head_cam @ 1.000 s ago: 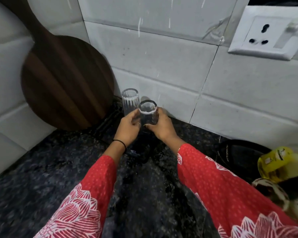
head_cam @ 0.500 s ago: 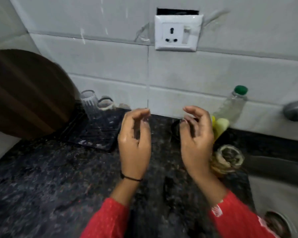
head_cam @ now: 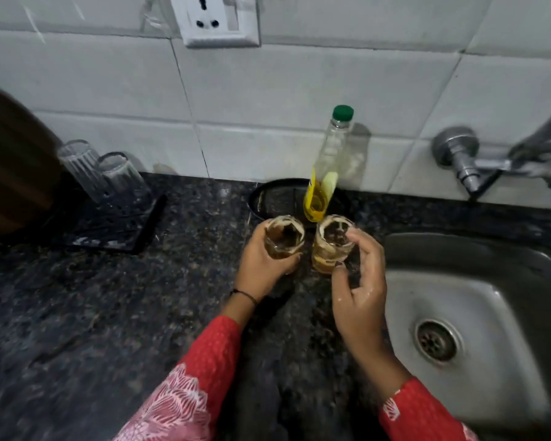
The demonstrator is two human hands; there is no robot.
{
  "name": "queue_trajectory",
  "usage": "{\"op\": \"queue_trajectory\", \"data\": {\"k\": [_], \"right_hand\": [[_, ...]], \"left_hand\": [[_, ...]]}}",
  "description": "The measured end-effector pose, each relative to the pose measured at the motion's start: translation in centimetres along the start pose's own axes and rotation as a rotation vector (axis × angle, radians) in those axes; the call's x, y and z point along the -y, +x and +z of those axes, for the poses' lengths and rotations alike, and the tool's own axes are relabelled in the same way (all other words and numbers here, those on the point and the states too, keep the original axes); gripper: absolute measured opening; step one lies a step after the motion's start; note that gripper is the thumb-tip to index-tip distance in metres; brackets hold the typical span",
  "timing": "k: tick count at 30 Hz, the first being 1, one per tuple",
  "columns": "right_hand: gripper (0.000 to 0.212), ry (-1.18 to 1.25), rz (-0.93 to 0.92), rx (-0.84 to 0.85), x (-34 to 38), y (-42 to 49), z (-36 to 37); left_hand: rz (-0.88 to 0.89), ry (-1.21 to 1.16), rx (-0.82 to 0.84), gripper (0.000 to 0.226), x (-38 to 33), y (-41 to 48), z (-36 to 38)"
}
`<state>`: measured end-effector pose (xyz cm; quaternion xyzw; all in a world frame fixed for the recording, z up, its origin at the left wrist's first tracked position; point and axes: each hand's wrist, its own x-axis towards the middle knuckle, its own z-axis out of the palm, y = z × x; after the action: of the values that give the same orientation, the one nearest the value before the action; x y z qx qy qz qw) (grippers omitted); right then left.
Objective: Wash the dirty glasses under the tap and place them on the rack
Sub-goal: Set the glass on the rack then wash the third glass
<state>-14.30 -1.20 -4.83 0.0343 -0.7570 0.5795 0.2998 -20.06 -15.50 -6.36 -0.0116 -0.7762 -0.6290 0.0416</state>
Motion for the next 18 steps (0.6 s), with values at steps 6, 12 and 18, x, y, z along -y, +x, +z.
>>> {"op": "queue_trajectory", "data": {"k": [6, 12, 18], "right_hand": [[0.057, 0.06, 0.084, 0.241, -0.7, -1.3, -6.6], [0.097, 0.14, 0.263, 0.5, -1.1, -1.4, -15.5], [0.083, 0.017, 0.36, 0.251, -3.8, 0.2, -25.0]], "left_hand": [[0.001, -0.063, -0.043, 0.065, -4.3, -7.7, 2.8], [0.079, -0.064, 0.146, 0.065, -9.3, -10.8, 12.8], [-0.074, -0.192, 0.387, 0.088, -12.2, -10.7, 23.1]]}}
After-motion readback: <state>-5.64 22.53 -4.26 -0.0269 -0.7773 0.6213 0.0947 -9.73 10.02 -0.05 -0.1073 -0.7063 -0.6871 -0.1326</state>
